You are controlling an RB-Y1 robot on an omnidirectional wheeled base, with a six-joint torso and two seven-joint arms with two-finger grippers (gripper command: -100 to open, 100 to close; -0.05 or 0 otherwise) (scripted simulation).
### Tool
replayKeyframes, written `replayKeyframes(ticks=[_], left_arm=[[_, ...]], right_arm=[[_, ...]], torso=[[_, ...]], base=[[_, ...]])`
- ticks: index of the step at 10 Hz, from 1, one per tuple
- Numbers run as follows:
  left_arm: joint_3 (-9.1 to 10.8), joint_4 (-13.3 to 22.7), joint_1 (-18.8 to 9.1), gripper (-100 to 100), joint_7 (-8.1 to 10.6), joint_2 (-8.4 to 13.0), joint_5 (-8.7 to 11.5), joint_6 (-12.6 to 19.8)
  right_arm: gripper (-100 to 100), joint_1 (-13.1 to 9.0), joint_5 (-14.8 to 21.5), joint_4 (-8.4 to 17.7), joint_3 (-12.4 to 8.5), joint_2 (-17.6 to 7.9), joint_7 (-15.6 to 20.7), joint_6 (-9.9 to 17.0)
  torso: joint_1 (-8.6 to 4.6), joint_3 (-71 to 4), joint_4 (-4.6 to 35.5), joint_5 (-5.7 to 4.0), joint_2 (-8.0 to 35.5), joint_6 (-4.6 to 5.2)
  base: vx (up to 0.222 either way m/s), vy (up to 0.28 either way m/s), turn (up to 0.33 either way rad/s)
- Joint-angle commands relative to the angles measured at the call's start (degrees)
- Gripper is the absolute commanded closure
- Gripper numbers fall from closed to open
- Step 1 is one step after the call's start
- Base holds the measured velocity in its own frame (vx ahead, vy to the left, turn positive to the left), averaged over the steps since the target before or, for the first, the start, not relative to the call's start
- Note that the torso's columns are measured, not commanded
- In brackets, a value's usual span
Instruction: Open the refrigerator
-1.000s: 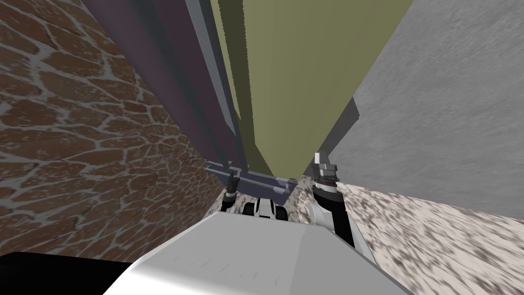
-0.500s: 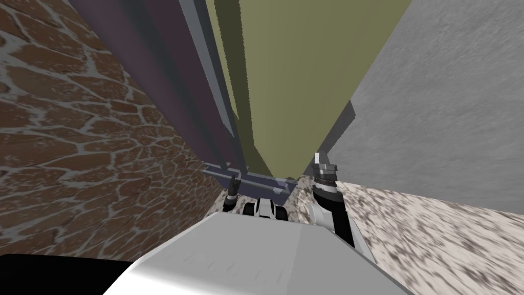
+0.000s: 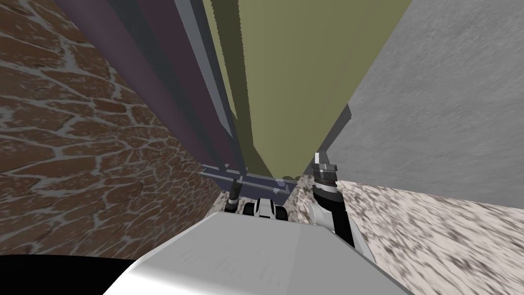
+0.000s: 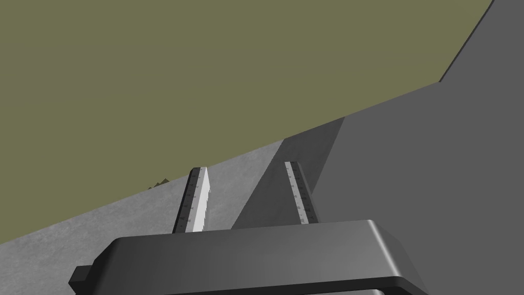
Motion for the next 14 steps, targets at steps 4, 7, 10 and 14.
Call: replayKeyframes(ticks=[4,7,10,14], left_arm=[[-0.45,6.4,-1.4,-100,-0.24,-1.8,-0.3,-6.6],[-0.27,5.9,-2.7,-100,-0.23,-2.0,-0.2,-5.0],[0.16,4.5,-5.3,-100,-0.12,-1.9,0.0,-1.2],[0.48,3.4,-7.2,-100,-0.04,-1.9,0.1,1.7]], right_arm=[[0,0.0,0.0,0.0,0.0,0.0,0.0,0.0],[0,0.0,0.0,0.0,0.0,0.0,0.0,0.0],[0,0.0,0.0,0.0,0.0,0.0,0.0,0.0],[0,0.0,0.0,0.0,0.0,0.0,0.0,0.0]], torso=[[-0.01,0.0,0.0,0.0,0.0,-0.01],[-0.01,0.0,0.0,0.0,0.0,-0.01],[0.01,0.1,0.0,0.0,0.1,-0.01],[0.0,0.0,0.0,0.0,-0.1,0.0]], base=[[0.009,0.012,-0.035],[-0.007,0.004,-0.009],[-0.057,-0.001,0.016],[-0.044,0.0,0.009]])
